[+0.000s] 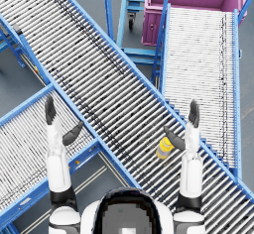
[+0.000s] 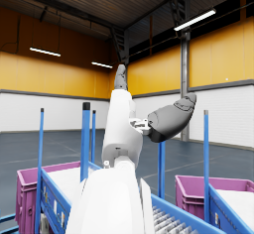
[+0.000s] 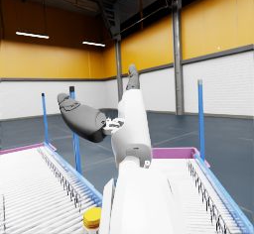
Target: Pick up the oil and place it on the left assembly line, put the cola on the right, and keep Sprite still
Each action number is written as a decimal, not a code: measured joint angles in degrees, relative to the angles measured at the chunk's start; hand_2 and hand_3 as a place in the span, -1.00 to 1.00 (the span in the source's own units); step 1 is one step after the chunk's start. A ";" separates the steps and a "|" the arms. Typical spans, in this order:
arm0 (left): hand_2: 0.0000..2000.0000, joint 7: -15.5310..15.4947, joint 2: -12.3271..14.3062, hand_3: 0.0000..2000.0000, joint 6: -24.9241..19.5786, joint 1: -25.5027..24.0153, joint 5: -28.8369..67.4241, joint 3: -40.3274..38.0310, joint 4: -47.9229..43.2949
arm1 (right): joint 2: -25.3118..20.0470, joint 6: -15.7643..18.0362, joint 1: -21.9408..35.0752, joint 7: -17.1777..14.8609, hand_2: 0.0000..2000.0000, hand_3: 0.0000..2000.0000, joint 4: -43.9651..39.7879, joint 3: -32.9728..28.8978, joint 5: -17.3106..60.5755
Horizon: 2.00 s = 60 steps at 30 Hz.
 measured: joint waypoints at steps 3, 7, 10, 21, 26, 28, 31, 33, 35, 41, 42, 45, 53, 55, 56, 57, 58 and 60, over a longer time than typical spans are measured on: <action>-1.00 0.00 0.19 -1.00 0.00 -0.39 0.00 0.39 -0.25 | -0.25 0.00 -1.47 0.00 -1.00 -1.00 0.58 0.42 0.00; -1.00 0.00 0.43 -1.00 0.00 -1.02 0.00 0.58 -0.44 | -0.54 0.00 -2.62 0.00 -1.00 -1.00 0.99 0.93 0.00; -1.00 0.00 0.58 -1.00 0.00 -1.34 0.00 0.69 -0.60 | -0.75 0.00 -3.59 0.00 -1.00 -1.00 1.37 1.17 0.00; -1.00 0.00 0.91 -1.00 0.00 -1.47 0.00 1.05 -0.14 | -1.40 0.00 -7.32 0.00 -1.00 -1.00 1.62 2.53 0.00; -1.00 0.00 1.09 -1.00 0.00 -1.28 0.00 1.75 0.11 | -1.50 0.00 -10.01 0.00 -1.00 -1.00 1.09 4.07 0.00; -1.00 0.00 1.18 -1.00 0.00 -1.37 0.00 1.98 0.16 | -1.51 0.00 -10.94 0.00 -1.00 -1.00 0.42 4.65 0.00; -1.00 0.00 1.32 -1.00 0.00 -1.35 0.00 2.66 0.36 | -1.49 0.00 -12.34 0.00 -1.00 -1.00 -2.64 5.97 -0.01; -1.00 0.00 1.42 -1.00 0.00 -1.29 0.00 2.95 0.56 | -1.44 0.00 -13.24 0.00 -1.00 -1.00 -5.11 7.03 -0.01; -1.00 0.00 1.52 -1.00 0.00 -1.25 0.00 3.08 0.73 | -1.42 0.00 -13.96 0.00 -1.00 -1.00 -8.35 8.22 -0.01; -1.00 0.00 1.79 -1.00 0.00 -1.17 0.00 2.92 1.60 | -2.29 0.00 -12.25 0.00 -1.00 -1.00 -18.76 10.47 -0.01; -1.00 0.00 1.83 -1.00 0.00 -1.16 0.00 2.91 1.88 | -2.53 0.00 -11.57 0.00 -1.00 -1.00 -20.45 10.63 -0.01; -1.00 0.00 1.97 -1.00 0.00 -1.32 0.00 2.87 2.38 | -3.16 0.00 -9.63 0.00 -1.00 -1.00 -25.24 10.75 -0.01; -1.00 0.00 2.33 -1.00 0.00 -1.25 -0.01 2.25 4.64 | -4.67 0.00 -5.34 0.00 -1.00 -1.00 -35.24 12.32 -0.02; -1.00 0.00 2.41 -1.00 0.00 -1.18 -0.01 2.03 5.52 | -5.16 0.00 -3.90 0.00 -1.00 -1.00 -37.86 13.05 -0.02; -1.00 0.00 2.43 -1.00 0.00 -1.14 -0.01 1.94 5.82 | -5.43 0.00 -3.08 0.00 -1.00 -1.00 -39.35 13.42 -0.02; -1.00 0.00 2.47 -1.00 0.00 -1.07 -0.01 1.72 6.27 | -5.72 0.00 -2.21 0.00 -1.00 -1.00 -40.77 13.74 -0.02; -1.00 0.00 2.49 -1.00 0.00 -0.93 -0.01 1.57 6.65 | -6.02 0.00 -1.30 0.00 -1.00 -1.00 -42.02 14.19 -0.02; -1.00 0.00 2.54 -1.00 0.00 -0.77 -0.01 1.34 7.51 | -6.73 0.00 0.82 0.00 -1.00 -1.00 -44.70 15.16 -0.02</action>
